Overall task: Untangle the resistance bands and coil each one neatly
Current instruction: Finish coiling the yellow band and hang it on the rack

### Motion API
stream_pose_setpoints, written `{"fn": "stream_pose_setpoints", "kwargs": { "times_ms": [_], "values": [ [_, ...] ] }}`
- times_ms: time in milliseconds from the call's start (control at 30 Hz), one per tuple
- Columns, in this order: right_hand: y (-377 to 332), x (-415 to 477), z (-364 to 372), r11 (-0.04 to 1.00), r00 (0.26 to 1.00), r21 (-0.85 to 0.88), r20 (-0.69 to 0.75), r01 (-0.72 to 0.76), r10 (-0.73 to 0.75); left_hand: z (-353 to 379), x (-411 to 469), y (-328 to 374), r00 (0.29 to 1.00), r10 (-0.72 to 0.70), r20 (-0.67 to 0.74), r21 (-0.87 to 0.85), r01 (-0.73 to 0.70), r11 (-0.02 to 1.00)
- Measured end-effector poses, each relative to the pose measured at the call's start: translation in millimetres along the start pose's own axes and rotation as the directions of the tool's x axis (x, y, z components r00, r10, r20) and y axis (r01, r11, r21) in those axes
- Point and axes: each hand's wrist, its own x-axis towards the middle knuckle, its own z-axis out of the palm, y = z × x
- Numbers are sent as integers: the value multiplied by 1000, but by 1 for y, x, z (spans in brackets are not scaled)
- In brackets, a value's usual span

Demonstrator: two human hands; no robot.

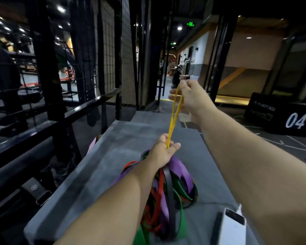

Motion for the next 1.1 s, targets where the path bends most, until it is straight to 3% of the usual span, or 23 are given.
{"fn": "stream_pose_setpoints", "kwargs": {
  "times_ms": [100, 233, 333, 400, 467, 633, 800, 933, 1100],
  "values": [
    [-22, 3, -20, 983, 993, 173, -105, 61, -44, -2, 5, -2, 999, -32, 17, 69, 31, 997],
    [-34, 6, -49, 957, 967, 260, -249, 129, -63, -21, 12, 2, 999, -39, 4, 255, 37, 966],
    [-21, 9, -64, 987, 949, 131, -310, 98, -53, -38, 25, 12, 997, 21, 75, 291, -42, 956],
    [-5, 12, -67, 1000, 952, 3, -305, 24, -22, -46, 30, 26, 995, -19, 100, 170, 2, 986],
    [14, 12, -65, 991, 959, -127, -283, -50, 12, -50, 34, 37, 996, -90, 25, 7, 90, 996],
    [68, 3, -48, 899, 973, -386, -180, -207, 147, -55, 40, 40, 981, -188, -41, -36, 187, 982],
    [93, -10, -30, 875, 938, -341, -67, -343, 341, -58, 41, 59, 967, -250, 59, -41, 252, 967],
    [94, -17, -22, 893, 937, -361, 118, -268, 328, -66, 42, 75, 935, -314, 163, -204, 344, 917],
    [93, -16, -7, 889, 893, -406, 289, -212, 344, -62, 54, 89, 961, -271, 61, -332, 275, 902]
  ]
}}
